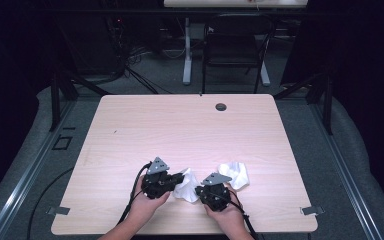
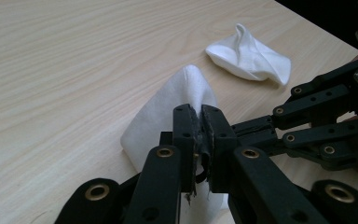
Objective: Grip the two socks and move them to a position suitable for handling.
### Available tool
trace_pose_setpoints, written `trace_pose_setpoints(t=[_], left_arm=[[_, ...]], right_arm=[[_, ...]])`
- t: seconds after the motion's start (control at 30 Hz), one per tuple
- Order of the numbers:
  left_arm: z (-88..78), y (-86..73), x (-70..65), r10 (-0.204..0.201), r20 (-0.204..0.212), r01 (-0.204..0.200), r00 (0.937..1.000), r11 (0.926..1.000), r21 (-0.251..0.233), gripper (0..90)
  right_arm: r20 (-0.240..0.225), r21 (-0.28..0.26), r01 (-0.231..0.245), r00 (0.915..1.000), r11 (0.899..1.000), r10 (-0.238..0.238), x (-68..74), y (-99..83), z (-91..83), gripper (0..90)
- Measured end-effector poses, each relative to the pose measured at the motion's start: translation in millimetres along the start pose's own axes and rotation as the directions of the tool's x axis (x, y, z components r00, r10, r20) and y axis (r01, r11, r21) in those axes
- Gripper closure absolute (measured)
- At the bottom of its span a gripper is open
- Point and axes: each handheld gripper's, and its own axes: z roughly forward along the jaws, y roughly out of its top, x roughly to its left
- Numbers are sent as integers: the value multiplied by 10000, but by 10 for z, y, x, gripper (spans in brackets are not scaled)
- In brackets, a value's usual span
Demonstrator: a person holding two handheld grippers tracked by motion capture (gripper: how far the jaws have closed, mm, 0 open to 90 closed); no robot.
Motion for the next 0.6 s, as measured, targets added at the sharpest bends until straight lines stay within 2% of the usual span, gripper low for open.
trace_pose_setpoints(t=[0.03,0.37,0.6], left_arm=[[-36,-14,33,-20,-107,20,9999,10000,17,845],[-221,-169,236,-296,-587,304,9978,9995,123,809],[-346,-294,401,-854,-671,879,9941,9955,349,787]], right_arm=[[-73,44,-121,9999,9999,121,-18,-13,11,869],[-139,25,-209,9997,9998,210,-25,-19,14,888],[-232,55,-196,9995,9998,197,-33,-24,5,899]])
